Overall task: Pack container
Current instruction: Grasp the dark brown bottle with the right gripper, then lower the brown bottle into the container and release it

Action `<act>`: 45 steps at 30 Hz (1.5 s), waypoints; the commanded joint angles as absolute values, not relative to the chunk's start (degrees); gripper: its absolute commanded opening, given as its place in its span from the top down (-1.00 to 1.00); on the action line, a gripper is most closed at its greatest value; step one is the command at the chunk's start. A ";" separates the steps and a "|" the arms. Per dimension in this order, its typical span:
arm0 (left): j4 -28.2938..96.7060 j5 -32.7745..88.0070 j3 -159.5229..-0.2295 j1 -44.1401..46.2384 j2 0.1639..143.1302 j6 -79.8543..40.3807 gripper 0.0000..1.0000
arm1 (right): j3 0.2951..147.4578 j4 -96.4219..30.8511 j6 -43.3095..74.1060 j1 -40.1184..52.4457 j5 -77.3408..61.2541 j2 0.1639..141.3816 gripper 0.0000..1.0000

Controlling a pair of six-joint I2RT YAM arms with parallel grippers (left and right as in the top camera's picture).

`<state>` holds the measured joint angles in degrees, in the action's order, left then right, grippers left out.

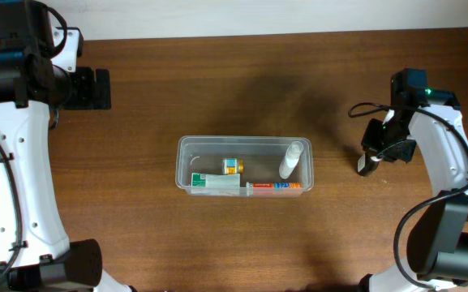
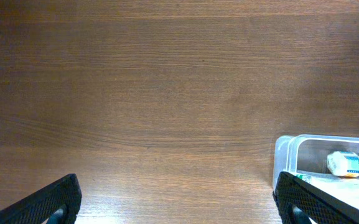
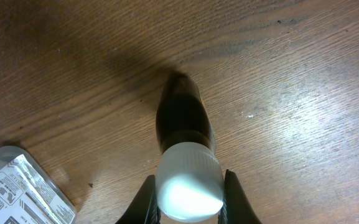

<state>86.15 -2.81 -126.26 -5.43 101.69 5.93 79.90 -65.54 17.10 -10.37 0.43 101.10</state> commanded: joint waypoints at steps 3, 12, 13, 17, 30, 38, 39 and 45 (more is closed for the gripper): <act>86.15 -2.37 -126.58 -5.52 101.30 5.19 -0.99 | 81.19 -68.88 16.93 -10.46 0.40 98.74 0.85; 86.15 -2.37 -126.58 -5.52 101.30 5.19 -1.00 | 93.95 -81.08 16.93 -3.75 0.45 85.06 0.86; 86.15 -2.37 -126.58 -5.52 101.30 5.19 -1.00 | 95.66 -81.80 16.95 -2.35 0.43 83.31 0.86; 86.15 -2.37 -126.58 -5.52 101.27 5.19 -0.99 | 101.12 -82.54 18.52 4.97 0.43 76.62 0.85; 86.15 -2.37 -126.58 -5.52 101.30 5.19 -0.99 | 101.51 -78.94 30.41 31.64 1.21 80.23 0.92; 86.15 -2.37 -126.58 -5.52 101.30 5.19 -0.99 | 101.51 -77.28 39.51 35.20 11.25 95.59 0.92; 86.15 -2.37 -126.58 -5.52 101.30 5.19 -0.99 | 101.51 -76.62 39.48 35.20 11.22 97.45 0.92; 86.15 -2.39 -126.58 -5.52 101.30 5.19 -0.99 | 101.51 -72.40 39.51 35.14 13.19 106.00 0.92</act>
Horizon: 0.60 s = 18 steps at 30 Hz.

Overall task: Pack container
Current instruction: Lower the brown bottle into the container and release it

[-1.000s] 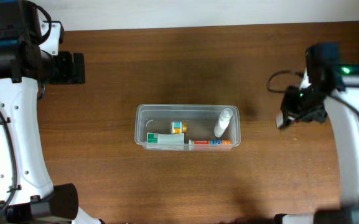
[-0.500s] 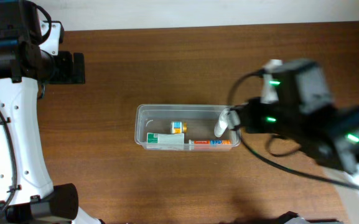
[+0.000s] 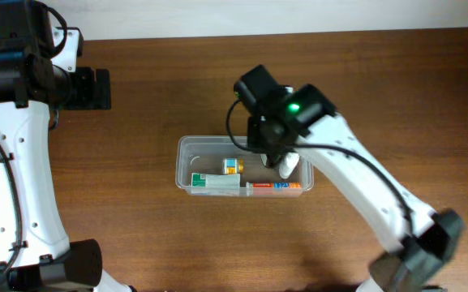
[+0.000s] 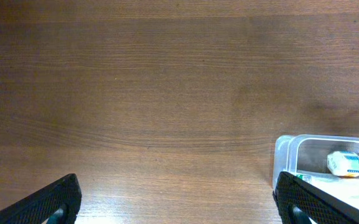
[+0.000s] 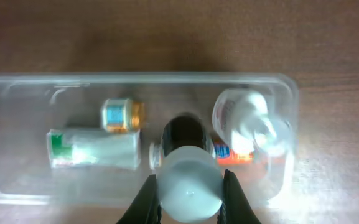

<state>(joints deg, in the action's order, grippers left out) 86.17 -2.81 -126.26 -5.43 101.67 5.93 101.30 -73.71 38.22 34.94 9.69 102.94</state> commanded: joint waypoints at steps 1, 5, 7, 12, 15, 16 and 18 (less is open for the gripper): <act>86.15 -2.37 -126.58 -5.52 101.30 5.19 -0.99 | 101.51 -72.18 39.48 35.14 13.19 106.56 0.92; 86.15 -2.37 -126.58 -5.52 101.30 5.19 -0.99 | 101.47 -71.94 39.53 34.63 13.32 109.97 0.92; 86.15 -2.39 -126.58 -5.52 101.30 5.19 -0.99 | 101.47 -71.64 39.53 34.13 13.10 111.13 0.92; 86.15 -2.37 -126.58 -5.52 101.30 5.19 -0.99 | 101.36 -70.37 39.51 33.23 9.65 112.29 0.92; 86.15 -2.37 -126.58 -5.52 101.30 5.19 -0.99 | 101.36 -69.97 39.57 33.26 8.32 112.29 0.69; 86.15 -2.39 -126.58 -5.52 101.30 5.19 -0.99 | 101.36 -69.97 39.77 33.23 8.23 112.29 0.61; 86.15 -2.37 -126.58 -5.52 101.30 5.19 -1.00 | 101.36 -69.93 39.77 33.23 8.21 112.29 0.55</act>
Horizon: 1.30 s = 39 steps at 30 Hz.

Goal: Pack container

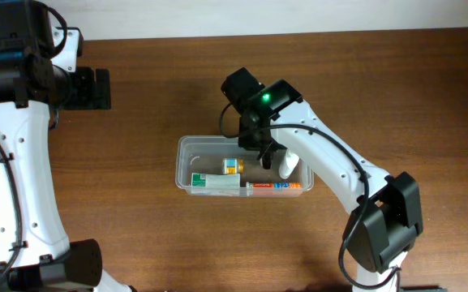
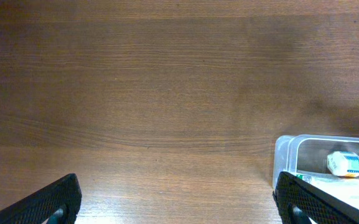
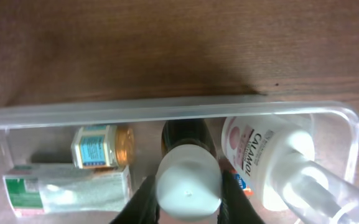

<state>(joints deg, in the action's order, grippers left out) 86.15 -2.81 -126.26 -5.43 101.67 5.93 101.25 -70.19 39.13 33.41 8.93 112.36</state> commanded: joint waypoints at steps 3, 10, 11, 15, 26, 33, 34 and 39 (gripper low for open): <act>86.15 -2.39 -126.58 -5.52 101.30 5.19 -0.99 | 101.36 -69.89 39.72 33.23 8.80 112.29 0.42; 86.15 -2.37 -126.58 -5.52 101.30 5.19 -0.99 | 101.36 -70.24 39.46 33.23 9.69 111.98 0.28; 86.15 -2.37 -126.58 -5.52 101.30 5.19 -0.99 | 101.36 -70.24 39.03 33.23 9.72 111.68 0.23; 86.15 -2.37 -126.58 -5.52 101.30 5.19 -0.99 | 101.38 -70.04 37.95 32.95 9.69 108.60 0.10; 86.15 -2.39 -126.58 -5.52 101.30 5.19 -0.99 | 101.38 -71.16 31.79 25.76 8.97 90.65 -0.06; 86.15 -2.37 -126.58 -5.52 101.30 5.19 -0.99 | 101.38 -68.88 19.40 9.10 -2.76 78.24 -0.49; 86.15 -2.39 -126.58 -5.52 101.30 5.19 -0.99 | 101.38 -68.79 17.63 8.19 -3.77 77.21 -0.54; 86.15 -2.37 -126.58 -5.54 101.30 5.19 -0.99 | 101.38 -71.75 16.53 7.86 -4.64 74.52 -0.97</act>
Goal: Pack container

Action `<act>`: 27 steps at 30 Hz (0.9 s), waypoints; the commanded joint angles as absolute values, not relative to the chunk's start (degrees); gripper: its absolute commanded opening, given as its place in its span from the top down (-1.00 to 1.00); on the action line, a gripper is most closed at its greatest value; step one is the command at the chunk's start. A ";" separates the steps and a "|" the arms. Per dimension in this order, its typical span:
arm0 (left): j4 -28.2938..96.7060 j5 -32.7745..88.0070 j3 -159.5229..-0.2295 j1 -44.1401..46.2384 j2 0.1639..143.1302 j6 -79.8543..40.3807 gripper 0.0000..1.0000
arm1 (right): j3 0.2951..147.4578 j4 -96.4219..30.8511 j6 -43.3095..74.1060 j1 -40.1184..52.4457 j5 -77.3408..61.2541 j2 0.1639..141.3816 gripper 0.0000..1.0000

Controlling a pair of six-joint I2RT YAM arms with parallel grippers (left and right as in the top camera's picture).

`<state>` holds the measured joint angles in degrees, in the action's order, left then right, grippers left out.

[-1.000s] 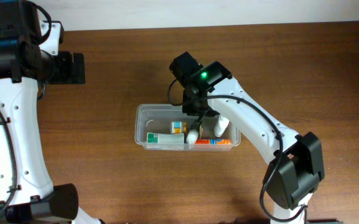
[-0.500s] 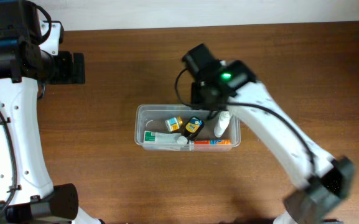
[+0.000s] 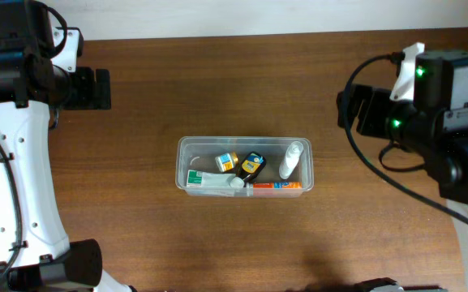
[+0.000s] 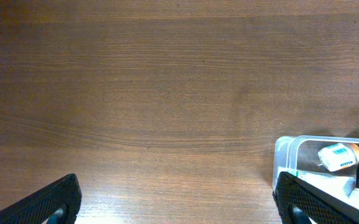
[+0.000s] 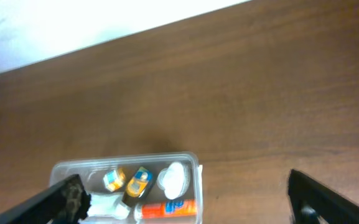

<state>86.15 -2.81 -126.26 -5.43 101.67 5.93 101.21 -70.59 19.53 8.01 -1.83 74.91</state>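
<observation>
A clear plastic container (image 3: 242, 139) sits mid-table. In it lie a dark bottle with a yellow and blue label (image 3: 252, 165), a small jar (image 3: 226, 161), a white pump bottle (image 3: 291, 160), a green-white box (image 3: 209, 180) and an orange tube (image 3: 278, 186). My right gripper (image 3: 362, 112) is open and empty, high up at the right. Its wrist view looks down on the container (image 5: 195, 163) and the dark bottle (image 5: 137, 182). At the far left my left gripper (image 3: 96, 88) is open over bare wood (image 4: 176, 208), with the container's corner (image 4: 283, 149) at its right finger.
The brown wooden table (image 3: 136, 235) runs to a white wall edge (image 5: 73, 25) at the back. Both white arms stand at the table's sides.
The right gripper has let go of the dark bottle, which now lies tilted in the container. That gripper is open and back up at the right. The small jar has shifted a little left.
The right gripper first held the white-capped dark bottle over bare wood at the right. It then held it above the container, then low between the jar and the pump bottle. Now the bottle lies inside and the gripper is away. The left arm stayed still.
</observation>
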 commanded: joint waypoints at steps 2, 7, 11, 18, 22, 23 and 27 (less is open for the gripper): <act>86.15 -2.37 -126.58 -5.52 101.30 5.19 -0.99 | 101.38 -74.48 16.51 7.86 -7.01 74.59 -0.97; 86.15 -2.37 -126.58 -5.52 101.30 5.17 -0.99 | 101.38 -76.55 15.97 7.84 -6.76 75.00 -0.97; 86.15 -2.37 -126.58 -5.52 101.30 5.19 -0.99 | 101.41 -75.57 12.62 7.84 -3.11 73.97 -0.97; 86.15 -2.39 -126.58 -5.52 101.30 5.19 -1.00 | 101.38 -73.54 12.34 7.84 5.87 67.22 -0.97; 86.15 -2.37 -126.58 -5.52 101.30 5.19 -1.00 | 100.57 -65.14 2.07 7.84 7.81 62.78 -0.97; 86.15 -2.37 -126.58 -5.52 101.30 5.19 -0.99 | 99.24 -62.89 -1.80 7.77 7.81 60.95 -0.97; 86.15 -2.37 -126.58 -5.52 101.30 5.19 -0.99 | 91.15 -60.05 -5.32 5.65 7.79 54.83 -0.97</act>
<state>86.17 -2.81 -126.26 -5.43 101.67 5.91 97.58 -60.97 1.13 7.79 6.22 58.76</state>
